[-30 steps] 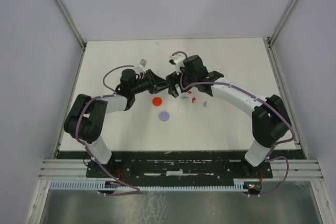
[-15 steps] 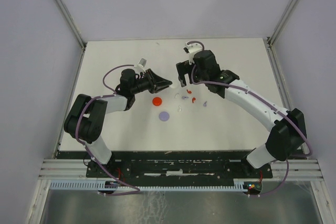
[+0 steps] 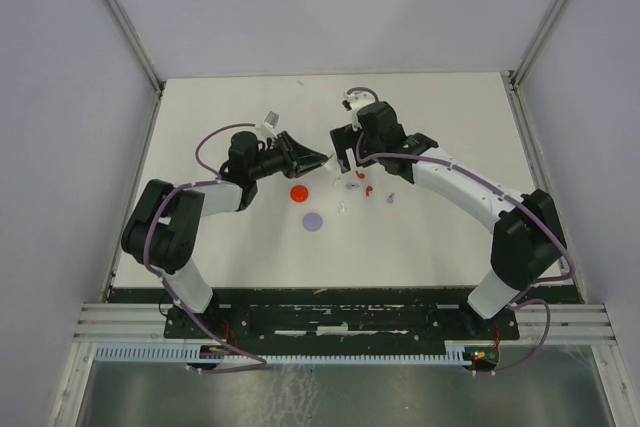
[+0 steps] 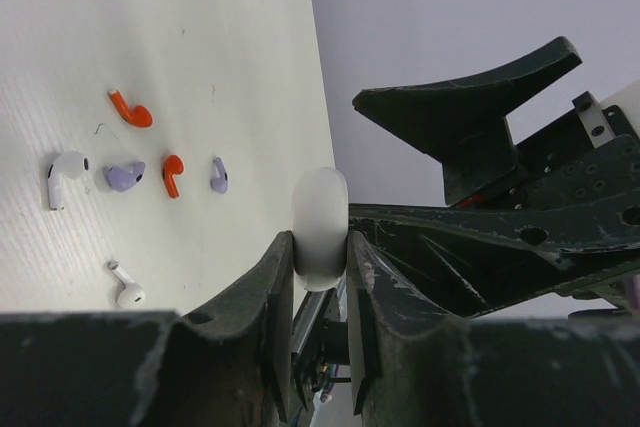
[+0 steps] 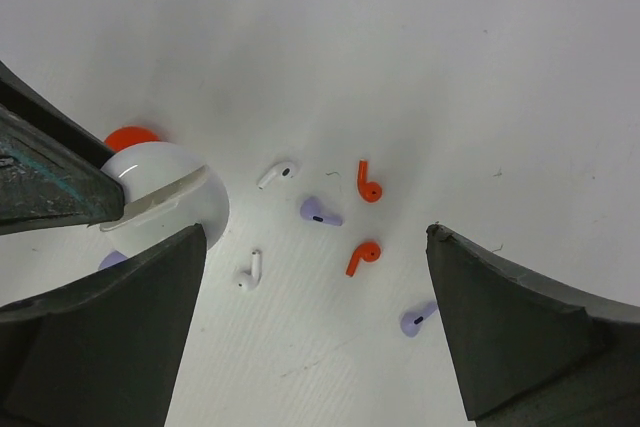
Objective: Insert the wireless bluetooth earbuds into the charging case
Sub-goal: Open the charging case.
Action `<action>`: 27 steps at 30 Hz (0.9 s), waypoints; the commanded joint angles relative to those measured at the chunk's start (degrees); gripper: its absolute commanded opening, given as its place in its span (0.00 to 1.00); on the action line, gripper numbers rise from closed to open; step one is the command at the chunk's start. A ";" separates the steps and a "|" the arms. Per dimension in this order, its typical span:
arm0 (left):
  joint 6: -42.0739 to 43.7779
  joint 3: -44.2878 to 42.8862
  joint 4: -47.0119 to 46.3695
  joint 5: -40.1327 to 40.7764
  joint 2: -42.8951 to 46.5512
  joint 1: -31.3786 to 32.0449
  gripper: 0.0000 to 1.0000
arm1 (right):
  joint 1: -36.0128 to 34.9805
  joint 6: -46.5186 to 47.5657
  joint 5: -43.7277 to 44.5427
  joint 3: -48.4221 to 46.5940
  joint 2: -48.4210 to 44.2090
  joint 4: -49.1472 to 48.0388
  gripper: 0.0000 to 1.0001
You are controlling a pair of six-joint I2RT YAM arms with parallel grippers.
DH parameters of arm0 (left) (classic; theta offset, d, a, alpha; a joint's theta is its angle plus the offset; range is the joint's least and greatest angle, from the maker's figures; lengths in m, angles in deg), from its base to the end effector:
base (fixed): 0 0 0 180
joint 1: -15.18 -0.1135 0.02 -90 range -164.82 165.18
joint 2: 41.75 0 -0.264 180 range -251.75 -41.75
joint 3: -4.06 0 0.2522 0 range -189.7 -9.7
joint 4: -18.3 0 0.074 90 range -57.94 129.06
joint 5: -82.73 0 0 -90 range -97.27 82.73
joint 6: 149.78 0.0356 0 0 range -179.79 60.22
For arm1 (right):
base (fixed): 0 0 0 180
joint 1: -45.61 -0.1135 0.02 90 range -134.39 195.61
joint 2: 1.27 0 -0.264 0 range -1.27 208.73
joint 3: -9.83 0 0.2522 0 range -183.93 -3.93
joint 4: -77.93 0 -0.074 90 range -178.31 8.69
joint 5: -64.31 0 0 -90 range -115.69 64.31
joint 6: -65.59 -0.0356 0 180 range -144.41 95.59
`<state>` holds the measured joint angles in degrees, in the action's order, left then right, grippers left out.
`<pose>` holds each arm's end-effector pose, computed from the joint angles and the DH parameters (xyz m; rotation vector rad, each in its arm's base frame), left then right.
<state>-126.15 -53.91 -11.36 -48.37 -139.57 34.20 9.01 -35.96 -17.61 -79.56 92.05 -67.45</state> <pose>0.3221 -0.1358 0.1956 -0.2228 2.0280 -1.6403 0.3019 0.2180 0.2917 -0.4134 2.2143 0.2973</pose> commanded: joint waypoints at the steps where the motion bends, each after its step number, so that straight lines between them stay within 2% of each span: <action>1: -1.15 0.08 -3.08 -1.52 2.94 -0.13 0.03 | -0.03 -1.22 -0.35 -1.36 1.49 -1.65 1.00; 27: -2.78 0.44 -3.60 -1.09 4.45 0.00 0.03 | 0.11 -3.73 -4.16 -2.73 6.82 -8.88 1.00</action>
<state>-126.22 -53.41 -11.38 -47.73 -137.69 33.52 9.36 -37.91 -19.62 -79.56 98.52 -70.25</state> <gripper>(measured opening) 0.297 0.994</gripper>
